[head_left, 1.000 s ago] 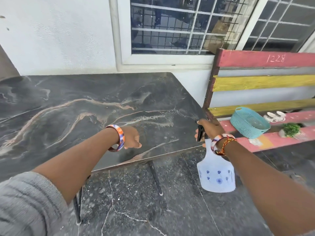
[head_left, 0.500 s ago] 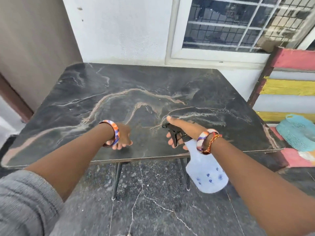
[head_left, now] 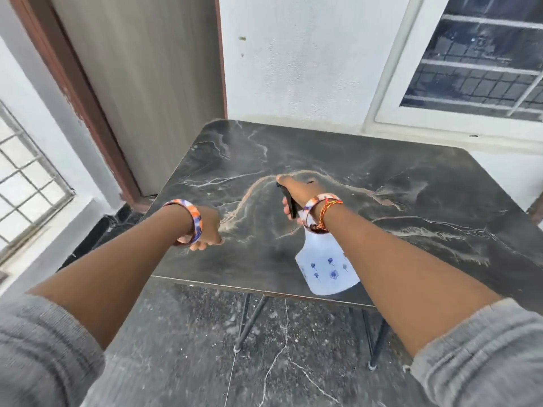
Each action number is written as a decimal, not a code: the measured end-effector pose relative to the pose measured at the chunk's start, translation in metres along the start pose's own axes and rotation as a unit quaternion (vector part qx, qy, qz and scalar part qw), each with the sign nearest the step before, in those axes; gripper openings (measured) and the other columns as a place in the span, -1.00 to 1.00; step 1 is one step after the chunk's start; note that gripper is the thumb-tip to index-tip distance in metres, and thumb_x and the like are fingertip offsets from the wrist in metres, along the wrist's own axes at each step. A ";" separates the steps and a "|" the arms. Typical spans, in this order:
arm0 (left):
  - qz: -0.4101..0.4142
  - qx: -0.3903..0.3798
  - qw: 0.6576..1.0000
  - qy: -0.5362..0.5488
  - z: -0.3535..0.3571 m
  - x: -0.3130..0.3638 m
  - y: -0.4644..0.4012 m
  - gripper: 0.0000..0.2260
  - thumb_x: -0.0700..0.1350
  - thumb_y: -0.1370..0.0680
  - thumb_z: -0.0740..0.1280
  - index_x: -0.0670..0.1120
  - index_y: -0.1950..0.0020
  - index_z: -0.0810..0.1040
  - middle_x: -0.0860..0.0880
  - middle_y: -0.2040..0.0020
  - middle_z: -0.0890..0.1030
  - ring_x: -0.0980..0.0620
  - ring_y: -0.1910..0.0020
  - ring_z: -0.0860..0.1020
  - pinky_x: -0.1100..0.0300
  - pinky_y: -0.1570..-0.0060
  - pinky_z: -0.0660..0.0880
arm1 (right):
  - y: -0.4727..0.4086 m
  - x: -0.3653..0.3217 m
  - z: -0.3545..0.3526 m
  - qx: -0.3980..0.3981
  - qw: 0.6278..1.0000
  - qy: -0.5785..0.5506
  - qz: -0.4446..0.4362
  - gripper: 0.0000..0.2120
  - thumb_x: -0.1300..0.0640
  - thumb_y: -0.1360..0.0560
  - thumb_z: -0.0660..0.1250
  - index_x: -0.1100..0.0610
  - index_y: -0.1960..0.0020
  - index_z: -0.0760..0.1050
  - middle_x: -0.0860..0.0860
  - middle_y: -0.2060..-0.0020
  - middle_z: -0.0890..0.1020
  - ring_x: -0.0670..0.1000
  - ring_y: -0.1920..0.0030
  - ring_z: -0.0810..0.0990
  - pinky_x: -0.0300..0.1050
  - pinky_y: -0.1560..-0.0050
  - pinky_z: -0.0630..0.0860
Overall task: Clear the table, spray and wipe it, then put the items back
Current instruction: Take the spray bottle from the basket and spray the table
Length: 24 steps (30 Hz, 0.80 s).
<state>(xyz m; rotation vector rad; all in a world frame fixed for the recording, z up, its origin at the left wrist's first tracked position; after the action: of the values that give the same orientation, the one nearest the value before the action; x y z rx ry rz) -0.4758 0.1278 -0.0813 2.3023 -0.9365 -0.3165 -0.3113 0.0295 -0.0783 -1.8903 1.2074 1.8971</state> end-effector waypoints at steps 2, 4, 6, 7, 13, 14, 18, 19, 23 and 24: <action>0.027 0.025 0.999 -0.004 -0.010 0.004 -0.002 -0.69 -0.01 -0.55 0.20 -0.16 0.28 0.55 -0.09 0.30 0.58 -0.08 0.27 0.54 0.11 0.02 0.53 | -0.012 -0.021 0.002 0.010 1.000 0.001 -0.019 -0.72 -0.03 -0.45 0.36 0.20 0.07 0.50 0.12 0.41 0.50 0.03 0.53 0.42 -0.27 0.51 0.37; 0.043 0.049 0.998 -0.013 -0.019 0.008 -0.008 -0.68 0.00 -0.56 0.19 -0.22 0.07 0.59 -0.10 0.23 0.57 -0.08 0.20 0.51 0.14 0.03 0.48 | -0.021 -0.041 0.000 0.031 0.998 -0.003 -0.056 -0.72 -0.01 -0.45 0.35 0.23 0.21 0.52 0.14 0.43 0.51 0.06 0.52 0.43 -0.23 0.49 0.39; 0.055 0.069 0.996 -0.008 -0.027 0.014 -0.015 -0.67 -0.02 -0.56 0.20 -0.25 -0.08 0.58 -0.12 0.15 0.56 -0.07 0.15 0.48 0.15 -0.01 0.47 | -0.032 -0.056 -0.006 0.067 0.994 0.001 -0.084 -0.67 -0.05 -0.43 0.35 0.26 0.14 0.55 0.11 0.47 0.52 0.03 0.54 0.43 -0.27 0.52 0.40; 0.069 0.082 0.994 -0.010 -0.032 0.019 -0.014 -0.66 -0.02 -0.56 0.20 -0.25 -0.11 0.57 -0.15 0.09 0.59 -0.07 0.14 0.47 0.14 -0.05 0.47 | -0.039 -0.061 -0.013 0.089 0.992 0.015 -0.090 -0.63 -0.08 -0.42 0.36 0.25 0.08 0.54 0.09 0.47 0.53 0.01 0.55 0.44 -0.27 0.52 0.40; 0.097 0.106 0.989 -0.020 -0.053 0.044 -0.029 -0.65 -0.05 -0.58 0.18 -0.35 -0.04 0.53 -0.28 -0.03 0.59 -0.20 -0.04 0.54 0.15 -0.08 0.49 | -0.060 -0.068 -0.091 0.129 0.991 0.035 -0.014 -0.67 -0.07 -0.47 0.27 0.23 0.07 0.47 0.14 0.33 0.51 0.09 0.40 0.49 -0.14 0.34 0.46; 0.110 0.106 0.988 -0.033 -0.055 0.048 -0.035 -0.67 -0.02 -0.57 0.19 -0.28 -0.06 0.54 -0.21 -0.03 0.59 -0.16 -0.03 0.53 0.12 -0.10 0.46 | -0.059 -0.067 -0.107 0.139 0.990 0.017 0.000 -0.69 -0.05 -0.49 0.24 0.22 0.08 0.44 0.14 0.32 0.49 0.09 0.40 0.47 -0.14 0.33 0.44; 0.137 0.095 0.982 -0.085 -0.055 0.070 -0.048 -0.65 0.00 -0.57 0.19 -0.24 -0.16 0.54 -0.19 -0.12 0.59 -0.13 -0.04 0.52 0.13 -0.10 0.44 | -0.049 -0.052 -0.161 0.240 0.968 -0.068 -0.032 -0.78 0.03 -0.44 0.23 0.19 0.22 0.41 0.12 0.43 0.42 0.05 0.50 0.37 -0.22 0.42 0.33; 0.154 0.101 0.979 -0.090 -0.056 0.078 -0.051 -0.65 0.00 -0.57 0.19 -0.24 -0.15 0.54 -0.19 -0.13 0.60 -0.15 -0.08 0.53 0.14 -0.09 0.44 | -0.045 -0.046 -0.170 0.254 0.965 -0.061 -0.037 -0.76 0.01 -0.44 0.25 0.18 0.24 0.43 0.12 0.44 0.43 0.05 0.52 0.38 -0.23 0.43 0.35; 0.187 0.097 0.971 -0.113 -0.055 0.107 -0.058 -0.75 -0.01 -0.56 0.18 -0.18 0.04 0.52 -0.13 0.10 0.51 -0.10 0.11 0.45 0.22 0.11 0.34 | -0.028 -0.024 -0.204 0.284 0.959 -0.010 -0.025 -0.68 -0.10 -0.39 0.32 0.18 0.18 0.54 0.11 0.46 0.52 0.06 0.51 0.46 -0.23 0.47 0.43; 0.195 0.096 0.969 -0.117 -0.055 0.117 -0.058 -0.74 -0.01 -0.56 0.18 -0.18 0.02 0.53 -0.11 0.11 0.49 -0.08 0.13 0.43 0.24 0.12 0.32 | -0.022 -0.020 -0.213 0.292 0.956 -0.010 -0.020 -0.65 -0.12 -0.37 0.33 0.20 0.17 0.54 0.12 0.45 0.54 0.07 0.50 0.47 -0.20 0.44 0.44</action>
<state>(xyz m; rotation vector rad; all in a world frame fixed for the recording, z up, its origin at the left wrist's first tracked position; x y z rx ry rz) -0.3365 0.1044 -0.0737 2.2131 -1.5712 -0.3438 -0.1365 -0.0880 -0.0357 -1.5495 1.4982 1.3241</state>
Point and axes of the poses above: each hand's wrist, its own y-axis away from the middle knuckle, its own z-axis out of the palm, x = y × z, the point moved 1 cm from there along -y, towards the middle knuckle
